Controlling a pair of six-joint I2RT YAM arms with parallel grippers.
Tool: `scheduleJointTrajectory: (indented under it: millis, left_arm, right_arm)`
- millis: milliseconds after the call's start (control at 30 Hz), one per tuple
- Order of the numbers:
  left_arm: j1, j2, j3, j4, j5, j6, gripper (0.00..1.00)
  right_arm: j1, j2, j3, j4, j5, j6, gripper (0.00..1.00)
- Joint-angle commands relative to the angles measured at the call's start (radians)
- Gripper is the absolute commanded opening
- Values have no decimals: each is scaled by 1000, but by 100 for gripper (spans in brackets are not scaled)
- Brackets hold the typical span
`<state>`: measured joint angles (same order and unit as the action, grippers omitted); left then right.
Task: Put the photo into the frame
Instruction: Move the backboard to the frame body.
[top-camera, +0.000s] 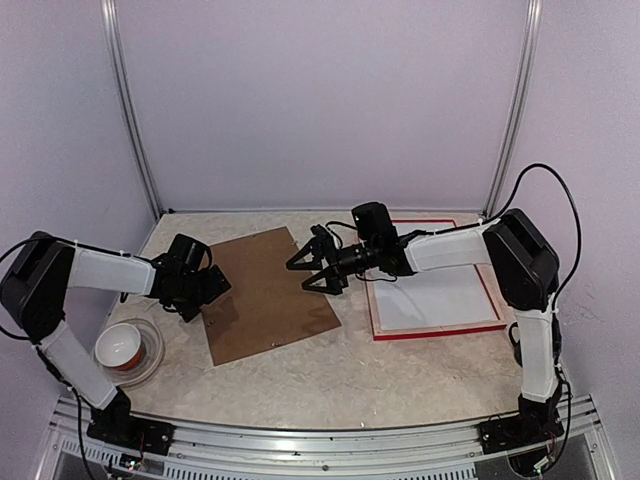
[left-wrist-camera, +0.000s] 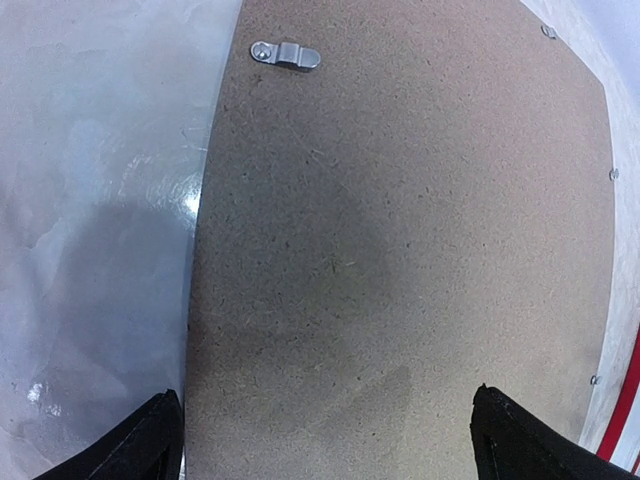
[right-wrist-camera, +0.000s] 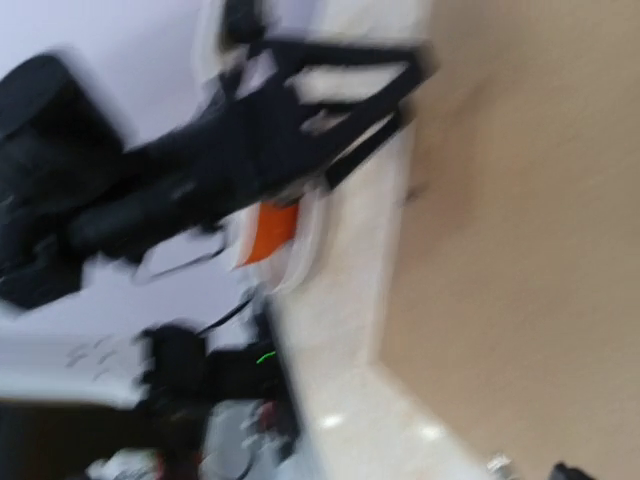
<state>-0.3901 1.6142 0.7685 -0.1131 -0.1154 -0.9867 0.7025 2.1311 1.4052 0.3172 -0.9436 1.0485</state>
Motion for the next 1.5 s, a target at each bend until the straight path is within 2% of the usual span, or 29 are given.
scheduleJointTrajectory:
  millis: [0, 67, 233, 333, 567, 1033, 1467]
  left_arm:
    - [-10, 53, -53, -78, 101, -21, 99]
    - [-7, 38, -51, -77, 96, -20, 99]
    - [7, 12, -48, -82, 92, -14, 99]
    - [12, 6, -48, -82, 91, -14, 99]
    - [41, -4, -49, -87, 82, -5, 99]
    - [73, -9, -48, -80, 52, 16, 99]
    - [85, 63, -29, -26, 68, 26, 99]
  right_arm:
    - [-11, -16, 184, -435, 253, -275, 99]
    - [-25, 1, 232, -518, 359, -315, 99]
    - [-74, 45, 227, -455, 356, -288, 99]
    - [-80, 98, 298, -519, 398, -316, 99]
    - [-90, 185, 365, -549, 431, -324, 96]
    - [-101, 275, 352, -437, 290, -241, 96]
    - [-96, 259, 282, -285, 193, -150, 96]
